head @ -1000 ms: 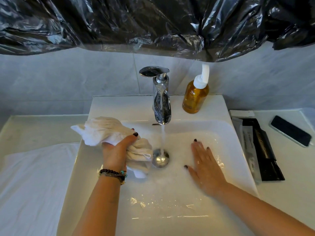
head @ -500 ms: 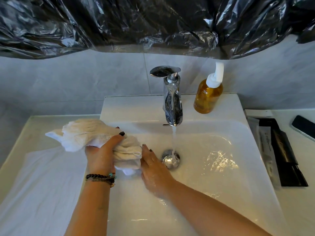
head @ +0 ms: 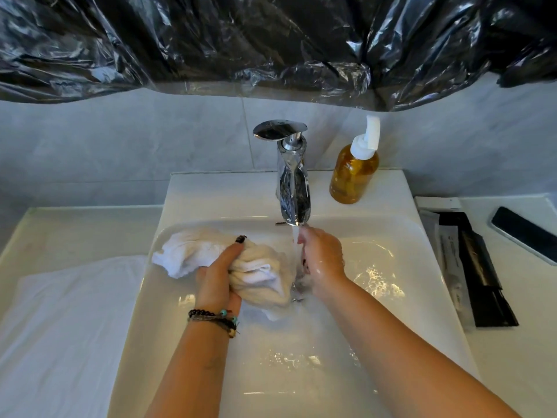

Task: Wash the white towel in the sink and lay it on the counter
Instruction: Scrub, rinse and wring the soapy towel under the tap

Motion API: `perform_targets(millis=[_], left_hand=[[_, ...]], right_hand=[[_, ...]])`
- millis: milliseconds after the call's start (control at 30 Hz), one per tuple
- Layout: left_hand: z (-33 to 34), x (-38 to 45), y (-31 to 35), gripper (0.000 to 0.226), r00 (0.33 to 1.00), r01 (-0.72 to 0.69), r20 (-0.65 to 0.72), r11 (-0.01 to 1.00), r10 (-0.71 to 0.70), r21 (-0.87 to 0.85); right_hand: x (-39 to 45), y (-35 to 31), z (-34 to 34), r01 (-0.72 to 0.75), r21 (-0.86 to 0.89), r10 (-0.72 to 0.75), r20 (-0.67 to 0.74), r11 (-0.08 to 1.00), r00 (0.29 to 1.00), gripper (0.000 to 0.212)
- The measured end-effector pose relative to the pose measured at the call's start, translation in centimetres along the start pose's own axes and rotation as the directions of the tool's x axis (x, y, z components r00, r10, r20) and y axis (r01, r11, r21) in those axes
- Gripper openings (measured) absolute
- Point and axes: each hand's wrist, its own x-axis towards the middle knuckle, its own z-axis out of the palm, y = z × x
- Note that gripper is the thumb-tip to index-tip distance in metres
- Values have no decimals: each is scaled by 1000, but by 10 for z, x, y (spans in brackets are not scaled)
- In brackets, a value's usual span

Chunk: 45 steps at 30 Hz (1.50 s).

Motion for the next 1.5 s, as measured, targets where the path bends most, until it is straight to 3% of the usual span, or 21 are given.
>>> perform_targets(millis=[67,100,133,200,267,333,400,467,567,633,700,767,833,900,1033,1133,1233,1333,1400,1500], left_hand=[[8,-3,-4,59,998,48,48,999,-49,8],[13,-6,-7,45,994,83,72,996,-84,19],[20,-9,-8,33,986,125,111,992,-126,18],[32,-15,-15,44,979,172,107,985,-174,24],[43,-17,-19,49,984,163,61,985,-167,65],[48,-15,-24,54,998,50,13,983,-54,175],[51,-11,-29,22,1000,-26,-7,977,28,214],[55,-15,-31,6,999,-11,47,981,2,196],[55,-20,-31,9,991,27,124,991,-44,135],[52,-21,-29,10,998,11,59,959,-29,284],[48,-17,-30,26,999,-29,-23,876,46,482],[48,-20,-27,40,998,-67,29,837,61,542],[47,-22,-25,57,991,-73,130,849,5,524],[39,-22,-22,64,975,-36,210,895,-66,444],[15,-21,-16,48,924,30,349,936,-160,349],[4,-25,-13,49,900,80,390,953,-195,292],[4,-25,-11,44,914,83,368,968,-169,238],[12,-26,-10,31,975,43,200,962,-100,270],[13,-25,-7,38,994,15,95,933,-53,360],[11,-28,9,58,986,-79,163,771,-32,632]], right_hand=[[-2,5,-9,209,-181,-208,24,961,978,20],[-4,6,-13,221,-204,-208,80,954,975,16],[-4,11,-16,177,-214,-148,145,961,978,20],[-7,15,-23,40,-216,20,271,976,962,36],[-6,23,-30,-37,-134,82,353,990,932,47],[0,30,-37,12,-85,17,324,996,946,35],[6,34,-49,189,-196,-154,179,962,972,18],[10,33,-59,337,-336,-340,51,879,939,17],[16,30,-71,368,-389,-435,-99,845,895,39],[20,25,-72,385,-372,-458,-131,845,879,41],[19,15,-62,418,-286,-443,-28,862,896,24],[12,8,-41,357,-103,-335,184,928,924,2],[7,6,-26,290,-50,-255,349,956,902,23],[9,7,-20,286,-56,-249,351,957,903,33],[16,13,-24,229,-33,-207,317,973,925,10],[17,18,-27,217,-53,-195,267,975,944,30],[10,17,-35,68,12,-69,225,998,972,28],[5,15,-42,-61,5,60,116,998,991,37],[4,11,-50,1,-89,5,65,996,998,52],[-1,-5,-71,248,-280,-208,166,927,964,54]])
